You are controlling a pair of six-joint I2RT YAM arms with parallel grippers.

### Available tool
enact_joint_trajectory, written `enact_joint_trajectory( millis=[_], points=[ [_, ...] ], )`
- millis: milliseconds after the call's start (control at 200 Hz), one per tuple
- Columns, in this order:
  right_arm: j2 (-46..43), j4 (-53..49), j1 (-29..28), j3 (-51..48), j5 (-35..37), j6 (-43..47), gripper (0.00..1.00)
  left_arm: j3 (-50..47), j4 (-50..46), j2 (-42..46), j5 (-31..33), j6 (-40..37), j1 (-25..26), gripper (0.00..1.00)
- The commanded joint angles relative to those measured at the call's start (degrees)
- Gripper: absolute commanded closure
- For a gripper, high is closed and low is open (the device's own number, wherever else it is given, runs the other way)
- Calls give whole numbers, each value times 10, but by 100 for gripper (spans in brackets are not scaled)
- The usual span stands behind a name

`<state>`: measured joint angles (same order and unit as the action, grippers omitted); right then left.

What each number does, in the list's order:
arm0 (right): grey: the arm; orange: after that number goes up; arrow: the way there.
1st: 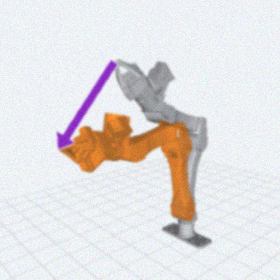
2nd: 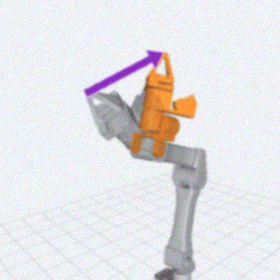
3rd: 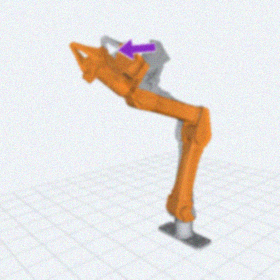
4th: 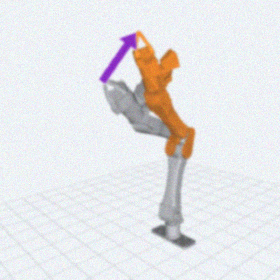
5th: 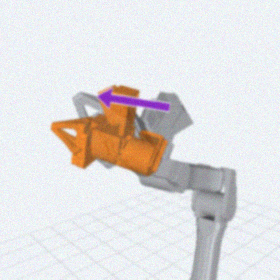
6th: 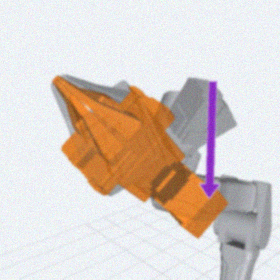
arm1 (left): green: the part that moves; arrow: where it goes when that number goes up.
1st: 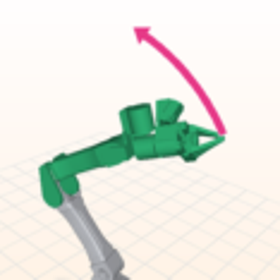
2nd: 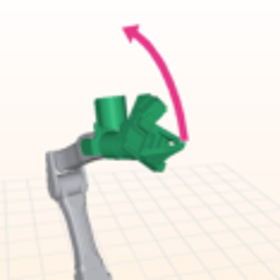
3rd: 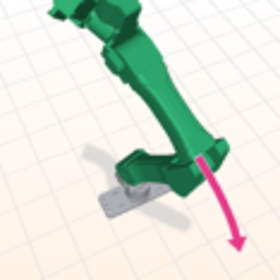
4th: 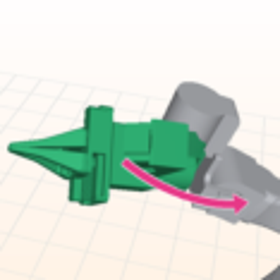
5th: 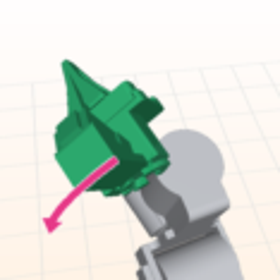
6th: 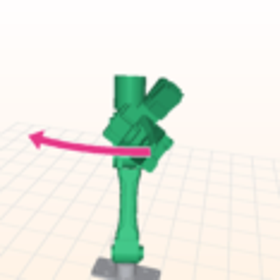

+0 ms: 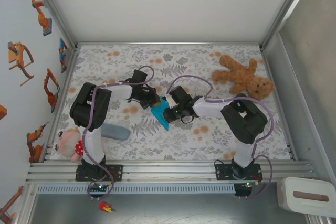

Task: Fold a paper plane with a square sheet of paper (pick it up from the middle)
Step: Third fold the triangle at the center of the table.

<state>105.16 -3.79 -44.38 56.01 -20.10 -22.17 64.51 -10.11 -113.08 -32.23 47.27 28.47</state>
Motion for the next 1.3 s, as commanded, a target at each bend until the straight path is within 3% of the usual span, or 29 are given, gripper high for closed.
enact_joint_trajectory(
  millis=[0,431,656,801,1022,1297],
  points=[
    [12,-12,3,16,1,-6,100,0,-29,-19,7,-10,2,98],
    [25,-23,3,17,3,-5,100,2,-27,-7,6,-8,1,98],
    [25,-28,3,11,6,-5,100,-8,-35,61,36,6,-4,91],
    [25,-28,3,11,5,-7,100,-46,-29,116,73,31,-12,84],
    [28,-26,4,11,4,-10,100,-136,33,199,101,96,-9,84],
    [29,-26,4,13,5,-14,100,-206,99,237,119,166,48,88]
  ],
)
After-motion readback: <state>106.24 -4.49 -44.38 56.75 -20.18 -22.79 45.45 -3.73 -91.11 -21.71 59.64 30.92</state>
